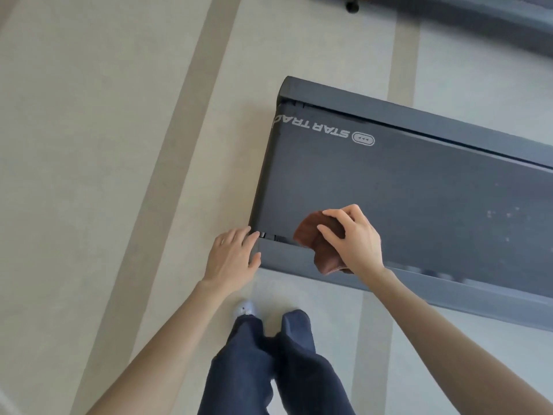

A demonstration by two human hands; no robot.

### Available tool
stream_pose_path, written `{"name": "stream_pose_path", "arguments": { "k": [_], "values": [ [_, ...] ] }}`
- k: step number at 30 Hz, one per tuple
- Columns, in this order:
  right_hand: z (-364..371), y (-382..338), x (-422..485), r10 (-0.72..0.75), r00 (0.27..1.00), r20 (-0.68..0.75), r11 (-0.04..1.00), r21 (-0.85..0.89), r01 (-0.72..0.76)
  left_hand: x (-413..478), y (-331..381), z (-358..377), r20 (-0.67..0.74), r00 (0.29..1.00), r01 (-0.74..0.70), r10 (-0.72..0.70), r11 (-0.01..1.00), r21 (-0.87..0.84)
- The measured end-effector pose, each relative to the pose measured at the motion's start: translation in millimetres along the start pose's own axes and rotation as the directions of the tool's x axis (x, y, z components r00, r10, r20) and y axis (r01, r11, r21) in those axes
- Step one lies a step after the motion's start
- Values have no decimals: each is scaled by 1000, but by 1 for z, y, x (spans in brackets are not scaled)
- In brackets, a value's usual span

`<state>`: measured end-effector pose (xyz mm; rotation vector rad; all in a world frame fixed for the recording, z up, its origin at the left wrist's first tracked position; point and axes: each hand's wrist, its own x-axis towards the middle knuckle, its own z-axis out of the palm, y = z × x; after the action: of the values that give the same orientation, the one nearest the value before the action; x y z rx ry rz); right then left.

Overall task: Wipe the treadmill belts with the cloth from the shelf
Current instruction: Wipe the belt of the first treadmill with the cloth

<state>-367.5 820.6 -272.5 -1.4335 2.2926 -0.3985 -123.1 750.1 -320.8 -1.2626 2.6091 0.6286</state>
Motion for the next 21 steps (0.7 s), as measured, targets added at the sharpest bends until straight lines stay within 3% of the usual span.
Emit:
{"name": "stream_pose_path", "arguments": {
  "k": [5,9,14,17,21],
  "values": [
    [103,58,47,63,998,-17,994,89,-61,60,-24,96,-10,999,34,-34,999,36],
    [191,99,92,25,994,-110,996,93,-14,114,-44,176,3,1000,27,-27,999,42],
    [307,150,140,-104,978,-179,991,-97,88,176,-57,271,46,999,-12,10,998,55],
    [368,173,134,-144,962,-231,960,-267,80,194,-59,318,10,1000,-5,5,1000,30],
    [398,182,126,-169,916,-365,952,-300,56,198,-57,351,-123,992,38,-34,999,30]
  ]
}}
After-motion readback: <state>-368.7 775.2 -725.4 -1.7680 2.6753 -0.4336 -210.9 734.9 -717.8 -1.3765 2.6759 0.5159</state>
